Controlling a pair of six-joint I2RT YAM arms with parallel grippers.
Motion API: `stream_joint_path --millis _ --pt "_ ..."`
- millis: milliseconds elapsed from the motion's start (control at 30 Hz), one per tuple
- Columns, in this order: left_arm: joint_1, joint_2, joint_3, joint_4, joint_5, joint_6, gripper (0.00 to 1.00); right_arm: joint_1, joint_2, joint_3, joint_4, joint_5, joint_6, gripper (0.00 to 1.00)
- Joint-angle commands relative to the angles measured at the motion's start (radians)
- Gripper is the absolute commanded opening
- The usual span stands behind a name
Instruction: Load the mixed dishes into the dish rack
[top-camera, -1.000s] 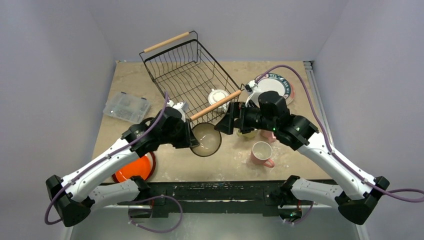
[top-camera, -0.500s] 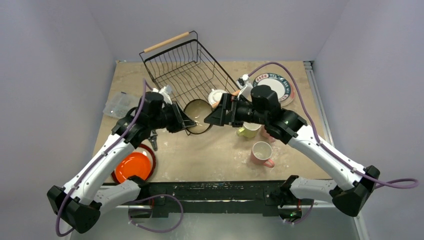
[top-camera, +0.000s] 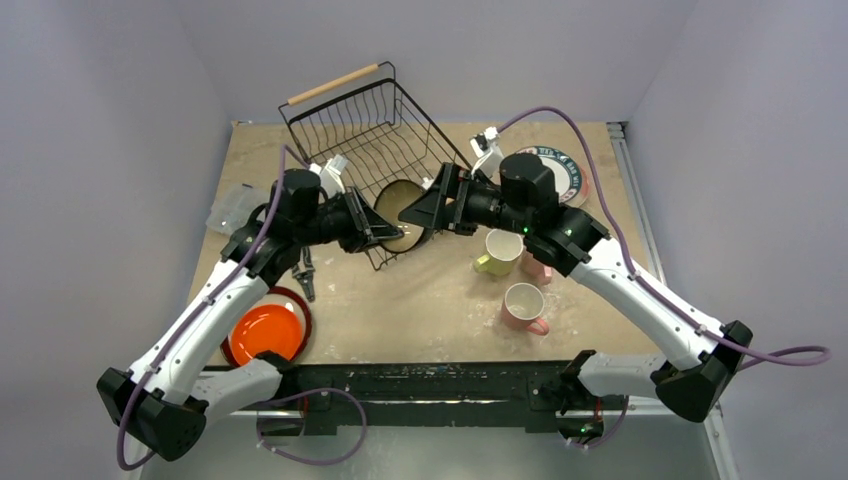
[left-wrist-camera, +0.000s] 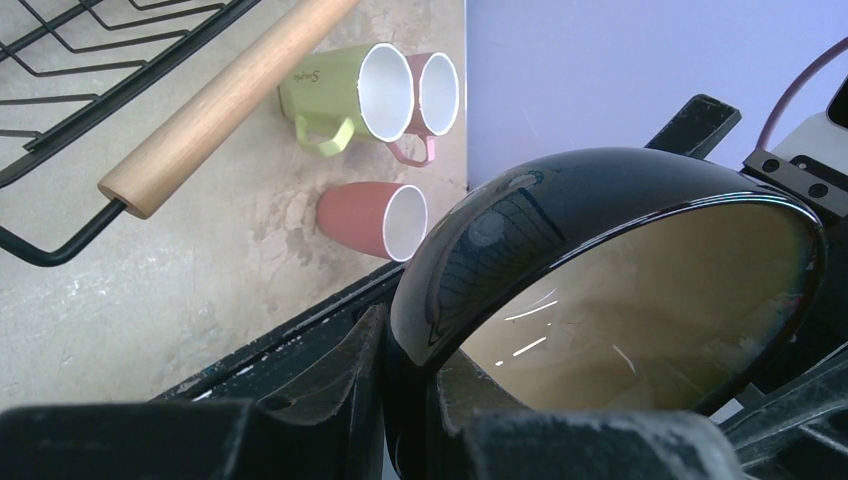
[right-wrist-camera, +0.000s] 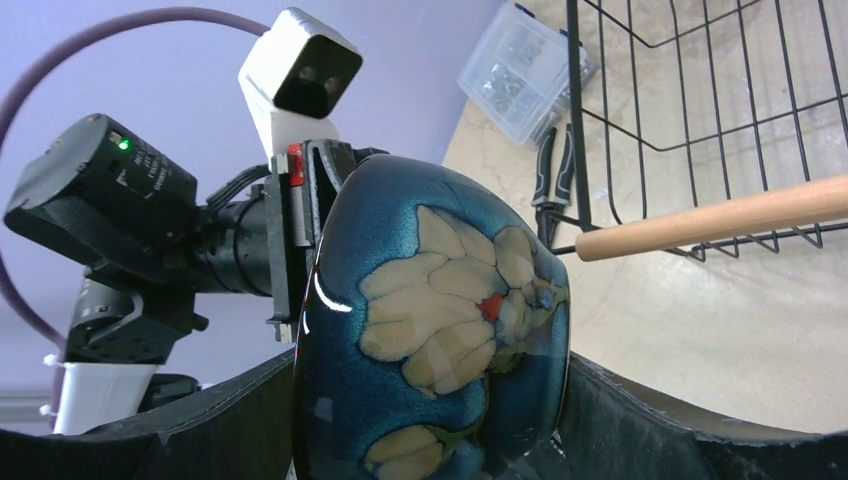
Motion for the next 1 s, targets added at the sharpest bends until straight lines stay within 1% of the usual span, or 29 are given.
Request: stream_joint_path --millis 0,133,200,300,367,400,433,467,500,533,567,600,633,733,800,867,967 --pt "0.007 -0.053 0.068 0.078 0.051 -0.035 0.0 -0.001 -0.017 0.074 0.042 0.025 -0.011 0.86" --pt "0.01 -0.023 0.076 0.078 0.058 0.008 0.0 0.001 -0.01 0.046 0.078 -0.017 -0.007 0.8" --pt "0.01 0.001 0.095 0.082 0.058 0.008 0.0 0.0 -0.002 0.038 0.086 -0.028 0.011 0.8" --pt "0.01 0.007 0.113 0.11 0.044 -0.005 0.0 0.0 0.018 0.071 0.08 -0.039 0.017 0.83" --pt "0.014 0.012 0.145 0.077 0.023 0.024 0.0 0.0 0.025 0.092 0.09 -0.039 0.013 0.8" --pt "0.017 0.02 0.168 0.047 0.017 0.045 0.0 0.0 0.03 0.097 0.097 -0.035 0.014 0.77" --pt "0.019 0.029 0.192 0.025 0.012 0.067 0.0 0.0 0.037 0.102 0.102 -0.033 0.016 0.72" --pt "0.019 0.039 0.21 0.01 0.01 0.09 0.0 0.0 0.048 0.109 0.116 -0.043 0.022 0.62" --pt "0.019 0.049 0.224 -0.004 0.006 0.106 0.0 0.0 0.061 0.118 0.135 -0.063 0.029 0.48" --pt "0.019 0.055 0.234 -0.016 -0.004 0.115 0.0 0.001 0.073 0.125 0.154 -0.083 0.036 0.26" --pt "0.02 0.062 0.237 -0.029 -0.017 0.119 0.0 0.0 0.084 0.132 0.175 -0.093 0.047 0.08" --pt "0.021 0.066 0.241 -0.045 -0.032 0.122 0.0 0.001 0.093 0.137 0.188 -0.091 0.059 0.0" --pt "0.023 0.067 0.244 -0.065 -0.054 0.124 0.0 -0.001 0.101 0.144 0.191 -0.075 0.069 0.0" --pt "0.027 0.061 0.255 -0.12 -0.13 0.143 0.2 -0.001 0.115 0.154 0.201 -0.016 0.099 0.0" --pt "0.032 0.06 0.276 -0.169 -0.184 0.168 0.38 -0.005 0.132 0.16 0.211 -0.005 0.144 0.0" --pt "0.042 0.067 0.309 -0.22 -0.222 0.204 0.49 -0.009 0.163 0.187 0.203 0.003 0.164 0.0" --pt "0.055 0.091 0.37 -0.314 -0.277 0.269 0.63 -0.011 0.212 0.23 0.184 0.025 0.196 0.0"
